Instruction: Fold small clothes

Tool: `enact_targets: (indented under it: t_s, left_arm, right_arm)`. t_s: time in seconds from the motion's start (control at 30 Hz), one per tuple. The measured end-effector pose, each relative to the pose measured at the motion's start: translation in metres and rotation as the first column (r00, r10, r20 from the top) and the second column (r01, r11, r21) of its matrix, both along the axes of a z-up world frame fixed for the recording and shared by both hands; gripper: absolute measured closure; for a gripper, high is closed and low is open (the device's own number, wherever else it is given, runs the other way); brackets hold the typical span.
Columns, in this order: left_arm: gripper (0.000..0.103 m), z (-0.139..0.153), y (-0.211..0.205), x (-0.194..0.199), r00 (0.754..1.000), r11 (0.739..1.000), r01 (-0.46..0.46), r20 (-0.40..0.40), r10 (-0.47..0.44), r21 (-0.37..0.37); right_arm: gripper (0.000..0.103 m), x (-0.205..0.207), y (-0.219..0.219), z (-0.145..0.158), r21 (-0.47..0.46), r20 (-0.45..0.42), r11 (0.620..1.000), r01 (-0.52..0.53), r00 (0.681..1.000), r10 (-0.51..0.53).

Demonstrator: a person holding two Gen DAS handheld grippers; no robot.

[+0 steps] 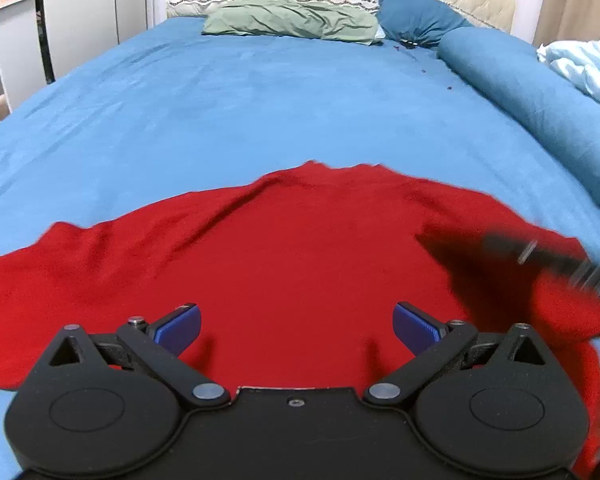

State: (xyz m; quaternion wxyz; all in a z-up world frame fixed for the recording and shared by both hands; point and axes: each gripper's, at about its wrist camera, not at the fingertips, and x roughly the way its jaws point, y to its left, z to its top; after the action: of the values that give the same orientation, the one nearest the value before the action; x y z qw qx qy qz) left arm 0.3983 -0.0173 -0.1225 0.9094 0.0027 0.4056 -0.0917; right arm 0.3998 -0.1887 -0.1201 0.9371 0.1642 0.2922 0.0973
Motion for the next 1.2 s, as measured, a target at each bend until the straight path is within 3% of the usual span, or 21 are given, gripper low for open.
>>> enact_targets:
  t_s: [0.1, 0.17, 0.23, 0.3, 0.37, 0.47, 0.57, 0.63, 0.83, 0.93, 1.0, 1.07, 1.1, 1.13, 1.2]
  left_arm:
    - [0.0, -0.002, 0.002, -0.002, 1.0, 0.999, 0.019, 0.01, -0.019, 0.029]
    - [0.0, -0.001, -0.002, 0.003, 0.999, 0.998, 0.047, 0.02, -0.047, 0.039]
    - [0.0, 0.001, -0.006, 0.008, 0.997, 0.996, 0.076, 0.03, -0.078, 0.042]
    - [0.0, 0.007, -0.015, 0.005, 0.991, 0.992, 0.116, 0.055, -0.118, 0.045]
    - [0.0, 0.013, -0.03, -0.001, 0.98, 0.982, 0.17, 0.094, -0.177, 0.076]
    - [0.0, 0.018, -0.066, -0.006, 0.945, 0.952, 0.261, 0.156, -0.286, 0.161]
    - [0.003, 0.011, -0.1, -0.001, 0.926, 0.93, 0.326, 0.14, -0.351, 0.171]
    - [0.012, 0.003, -0.117, 0.005, 0.921, 0.919, 0.347, 0.12, -0.372, 0.188]
    - [0.032, -0.027, -0.157, 0.019, 0.9, 0.869, 0.391, 0.069, -0.429, 0.302]
    - [0.041, -0.035, -0.166, 0.022, 0.889, 0.85, 0.393, 0.092, -0.449, 0.351]
    - [0.045, -0.037, -0.175, 0.02, 0.869, 0.821, 0.398, 0.118, -0.48, 0.409]
    - [0.056, -0.039, -0.186, 0.018, 0.844, 0.782, 0.42, 0.119, -0.523, 0.461]
    - [0.072, -0.041, -0.19, 0.017, 0.833, 0.764, 0.435, 0.109, -0.543, 0.477]
    - [0.095, -0.043, -0.193, 0.018, 0.825, 0.751, 0.451, 0.097, -0.557, 0.482]
    - [0.097, -0.042, -0.193, 0.018, 0.832, 0.76, 0.435, 0.107, -0.545, 0.483]
  right_arm:
    - [0.082, -0.005, 0.03, -0.037, -0.104, -0.053, 0.993, -0.06, 0.997, 0.054]
    - [0.075, -0.013, 0.037, -0.047, -0.143, -0.054, 0.986, -0.082, 0.996, 0.075]
    - [0.049, -0.017, 0.035, -0.046, -0.192, -0.051, 0.978, -0.087, 0.996, 0.079]
    - [0.016, -0.029, 0.025, -0.037, -0.226, -0.04, 0.969, -0.105, 0.994, 0.098]
    - [0.01, -0.043, 0.015, -0.026, -0.275, -0.02, 0.957, -0.096, 0.995, 0.094]
    - [0.009, -0.071, -0.006, -0.016, -0.349, -0.016, 0.936, -0.041, 0.999, 0.037]
    - [0.005, -0.09, -0.031, -0.016, -0.393, -0.039, 0.919, 0.039, 0.998, -0.059]
    - [0.005, -0.098, -0.044, -0.021, -0.402, -0.066, 0.912, 0.082, 0.991, -0.118]
    - [0.005, -0.123, -0.071, -0.034, -0.332, -0.084, 0.922, 0.199, 0.967, -0.239]
    - [0.005, -0.13, -0.078, -0.04, -0.297, -0.095, 0.927, 0.228, 0.959, -0.267]
    - [0.005, -0.124, -0.084, -0.042, -0.294, -0.11, 0.928, 0.227, 0.957, -0.269]
    - [0.005, -0.122, -0.088, -0.04, -0.298, -0.11, 0.926, 0.231, 0.955, -0.274]
    - [0.005, -0.12, -0.087, -0.039, -0.3, -0.105, 0.924, 0.236, 0.955, -0.278]
    - [0.005, -0.12, -0.088, -0.039, -0.299, -0.103, 0.923, 0.24, 0.954, -0.282]
    - [0.005, -0.121, -0.089, -0.039, -0.29, -0.104, 0.926, 0.242, 0.954, -0.282]
